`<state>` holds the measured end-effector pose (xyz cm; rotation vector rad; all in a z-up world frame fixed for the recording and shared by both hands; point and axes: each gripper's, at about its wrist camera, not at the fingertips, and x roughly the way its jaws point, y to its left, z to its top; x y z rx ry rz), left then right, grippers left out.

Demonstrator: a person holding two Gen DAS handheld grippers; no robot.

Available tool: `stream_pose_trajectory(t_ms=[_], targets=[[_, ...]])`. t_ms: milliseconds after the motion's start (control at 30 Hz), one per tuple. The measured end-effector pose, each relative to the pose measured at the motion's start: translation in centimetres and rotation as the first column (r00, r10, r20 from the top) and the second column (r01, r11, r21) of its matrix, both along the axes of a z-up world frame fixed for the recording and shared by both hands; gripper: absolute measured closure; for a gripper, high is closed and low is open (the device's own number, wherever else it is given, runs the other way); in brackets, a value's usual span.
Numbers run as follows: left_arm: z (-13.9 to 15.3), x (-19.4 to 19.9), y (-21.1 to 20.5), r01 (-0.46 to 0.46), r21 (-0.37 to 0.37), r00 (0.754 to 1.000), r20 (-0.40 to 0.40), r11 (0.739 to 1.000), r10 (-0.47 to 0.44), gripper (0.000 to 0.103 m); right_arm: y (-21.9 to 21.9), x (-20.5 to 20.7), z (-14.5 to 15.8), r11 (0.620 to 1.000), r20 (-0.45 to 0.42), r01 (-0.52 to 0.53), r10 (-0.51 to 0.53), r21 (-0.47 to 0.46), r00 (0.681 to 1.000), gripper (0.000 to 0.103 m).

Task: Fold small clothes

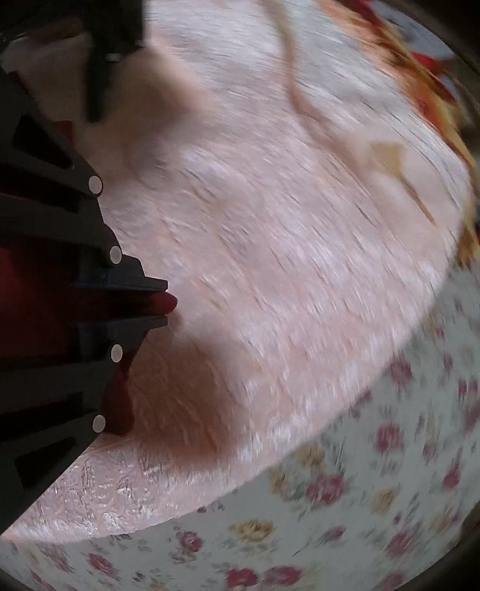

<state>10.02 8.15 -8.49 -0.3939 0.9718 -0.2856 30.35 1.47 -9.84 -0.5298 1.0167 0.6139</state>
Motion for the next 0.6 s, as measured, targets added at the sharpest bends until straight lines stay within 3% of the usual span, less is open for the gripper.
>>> stream_pose_trajectory(t_ms=[200,367,600], targets=[[-0.1,0.0,0.1,0.000,0.002,1.000,0.002,1.000,0.000,0.041,-1.3,1.4,-1.3,0.984,-0.026,0.132,-0.129,0.123,0.991,0.094],[0.0,-0.2,-0.2,0.009,0.009,1.000,0.015,1.000,-0.010,0.041,-2.9,1.1,0.9,0.974,0.025,0.158,-0.164,0.164,0.986,0.094],[0.2,-0.2,-0.1,-0.002,0.023,1.000,0.013,1.000,0.001,0.041,-4.9,-1.1,3.6,0.915,-0.038,0.235,-0.236,0.328,0.971,0.090]])
